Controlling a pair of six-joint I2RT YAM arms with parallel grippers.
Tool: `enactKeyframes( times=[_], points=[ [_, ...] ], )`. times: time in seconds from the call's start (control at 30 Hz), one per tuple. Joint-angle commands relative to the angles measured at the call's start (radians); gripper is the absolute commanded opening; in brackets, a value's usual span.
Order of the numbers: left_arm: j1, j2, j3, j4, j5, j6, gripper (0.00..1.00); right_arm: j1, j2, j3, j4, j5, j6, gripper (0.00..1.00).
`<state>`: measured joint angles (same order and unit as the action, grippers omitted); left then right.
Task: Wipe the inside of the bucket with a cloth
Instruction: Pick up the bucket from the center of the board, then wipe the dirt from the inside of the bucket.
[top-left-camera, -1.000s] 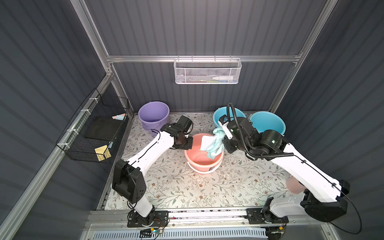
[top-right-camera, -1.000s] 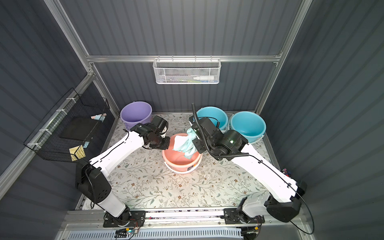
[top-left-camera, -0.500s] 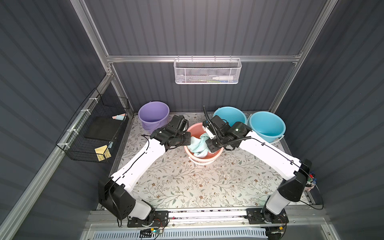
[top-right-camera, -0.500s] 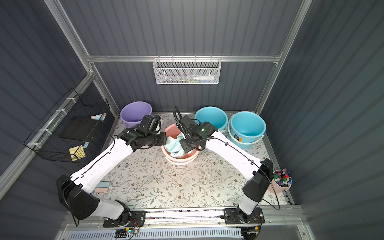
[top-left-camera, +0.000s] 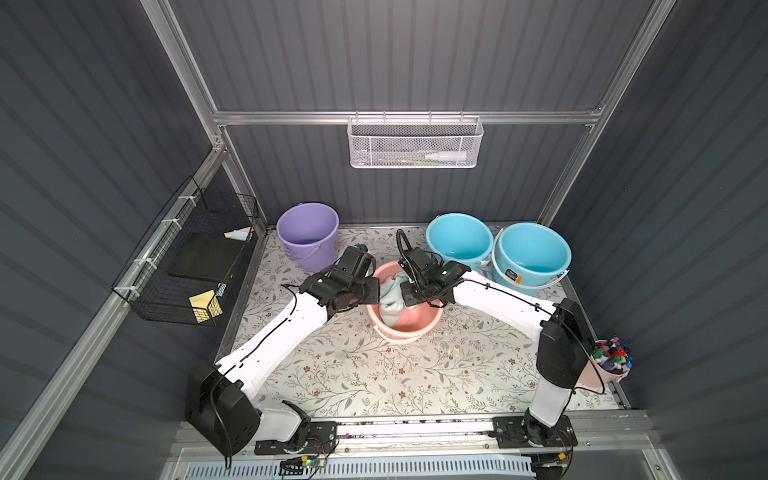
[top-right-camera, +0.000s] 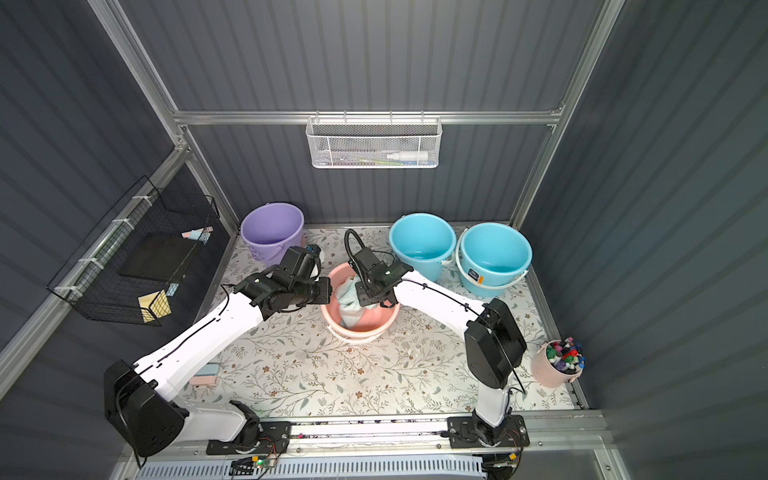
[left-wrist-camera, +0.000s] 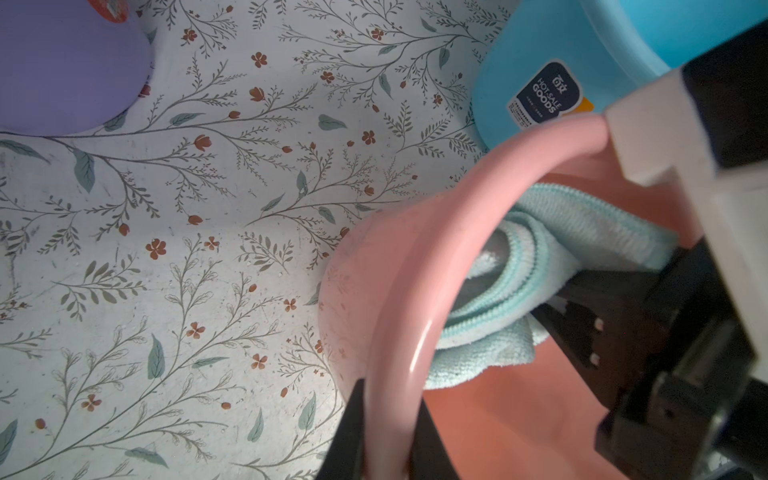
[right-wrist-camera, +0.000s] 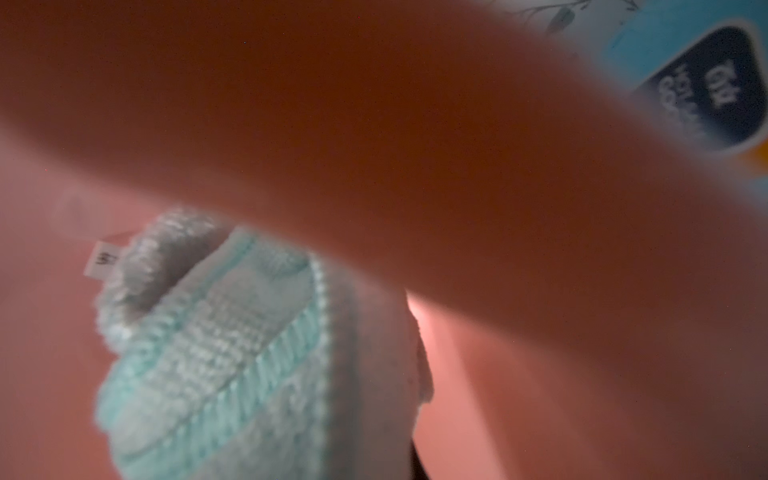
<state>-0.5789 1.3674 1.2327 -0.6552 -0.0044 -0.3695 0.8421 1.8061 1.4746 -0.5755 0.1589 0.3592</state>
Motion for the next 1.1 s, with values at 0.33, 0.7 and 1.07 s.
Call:
enactKeyframes(
  times=[0.33,0.7,1.07],
  points=[
    [-0.007,-0.014,0.005,0.1,-0.003,-0.029,0.0,0.075,-0.145,-0.165,0.084,-0.022,-0.091,0.03],
    [-0.007,-0.046,-0.001,0.134,0.044,0.015,0.0,0.008,-0.017,-0.104,-0.048,-0.12,-0.031,0.12],
    [-0.007,-0.045,-0.012,0.124,0.057,0.019,0.0,-0.001,0.036,-0.032,0.015,0.011,0.031,0.44]
  ],
)
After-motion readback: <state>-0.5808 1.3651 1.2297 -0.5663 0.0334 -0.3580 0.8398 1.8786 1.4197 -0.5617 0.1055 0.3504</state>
